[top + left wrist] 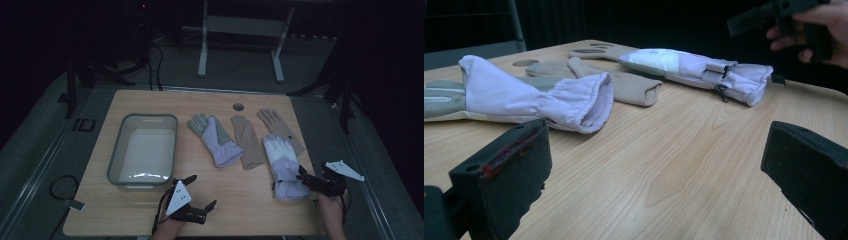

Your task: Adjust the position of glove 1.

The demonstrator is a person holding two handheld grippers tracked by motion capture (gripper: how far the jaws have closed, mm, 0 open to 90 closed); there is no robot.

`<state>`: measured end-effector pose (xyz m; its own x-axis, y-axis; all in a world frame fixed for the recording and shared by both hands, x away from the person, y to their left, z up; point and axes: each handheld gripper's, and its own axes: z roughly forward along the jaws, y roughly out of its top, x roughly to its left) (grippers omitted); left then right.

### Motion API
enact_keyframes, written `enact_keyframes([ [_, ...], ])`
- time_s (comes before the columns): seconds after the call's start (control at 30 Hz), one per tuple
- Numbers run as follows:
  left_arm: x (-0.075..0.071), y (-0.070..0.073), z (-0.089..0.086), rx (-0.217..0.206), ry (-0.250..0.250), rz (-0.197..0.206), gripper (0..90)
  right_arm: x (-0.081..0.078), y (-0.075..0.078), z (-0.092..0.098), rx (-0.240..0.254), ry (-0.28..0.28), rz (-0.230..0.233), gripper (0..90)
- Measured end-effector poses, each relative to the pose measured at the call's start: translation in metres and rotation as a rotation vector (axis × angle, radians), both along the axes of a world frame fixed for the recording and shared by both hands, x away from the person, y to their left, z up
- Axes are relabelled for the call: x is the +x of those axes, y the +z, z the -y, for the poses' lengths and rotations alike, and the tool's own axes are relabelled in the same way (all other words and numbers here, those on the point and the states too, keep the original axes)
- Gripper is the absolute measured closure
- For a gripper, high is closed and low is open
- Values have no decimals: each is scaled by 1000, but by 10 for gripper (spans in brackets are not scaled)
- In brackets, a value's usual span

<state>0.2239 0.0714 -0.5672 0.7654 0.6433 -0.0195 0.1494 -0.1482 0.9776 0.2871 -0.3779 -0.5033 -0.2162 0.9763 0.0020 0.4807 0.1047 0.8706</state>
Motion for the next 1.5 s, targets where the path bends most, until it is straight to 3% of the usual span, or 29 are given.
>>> enact_keyframes([
  [0.03, 0, 0, 0, 0, 0, 0, 0, 5, 10, -2, 8, 11, 5, 106],
  [0.23, 0, 0, 0, -3, 2, 2, 0, 15, 36, -9, -14, 47, 34, 138],
  [0.33, 0, 0, 0, -3, 0, 0, 0, 21, 50, -11, 46, 94, 14, 157],
  [0.47, 0, 0, 0, -7, 1, -2, 0, 29, 66, -19, 36, 63, 38, 148],
  [0.57, 0, 0, 0, -5, -1, -2, 0, 36, 80, -29, 62, 96, 36, 124],
  [0.83, 0, 0, 0, -3, -6, -1, 0, 50, 91, -52, 34, 202, 12, 140],
  [1.03, 1, 0, 0, -4, -10, -5, 0, 69, 94, -78, 0, 293, -11, 225],
  [1.5, 0, 0, 0, -4, -23, -8, 0, 103, 92, -136, -45, 390, -37, 325],
])
